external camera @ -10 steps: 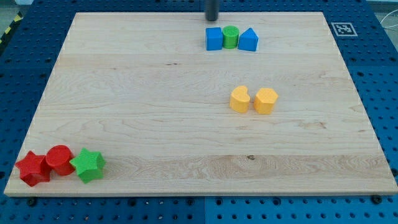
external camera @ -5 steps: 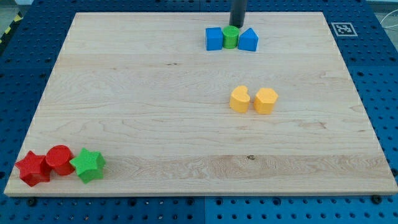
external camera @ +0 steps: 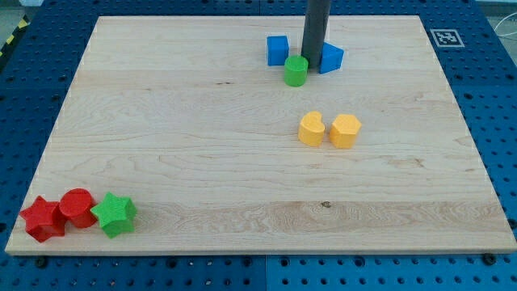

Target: Move the green circle towards the green star

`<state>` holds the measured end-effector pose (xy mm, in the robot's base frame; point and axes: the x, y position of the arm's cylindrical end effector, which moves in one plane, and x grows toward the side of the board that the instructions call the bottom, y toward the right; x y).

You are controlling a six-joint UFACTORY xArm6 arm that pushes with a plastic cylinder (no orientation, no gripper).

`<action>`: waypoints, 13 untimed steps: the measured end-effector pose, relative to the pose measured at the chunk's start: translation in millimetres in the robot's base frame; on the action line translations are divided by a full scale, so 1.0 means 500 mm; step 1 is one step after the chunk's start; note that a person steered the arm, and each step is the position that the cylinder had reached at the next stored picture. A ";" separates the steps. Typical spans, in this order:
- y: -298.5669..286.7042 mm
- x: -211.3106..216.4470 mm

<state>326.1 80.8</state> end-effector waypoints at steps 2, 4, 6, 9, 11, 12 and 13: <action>-0.067 0.060; -0.205 0.073; -0.246 0.120; -0.265 0.254; -0.387 0.273; -0.393 0.300; -0.393 0.303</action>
<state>477.6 -115.7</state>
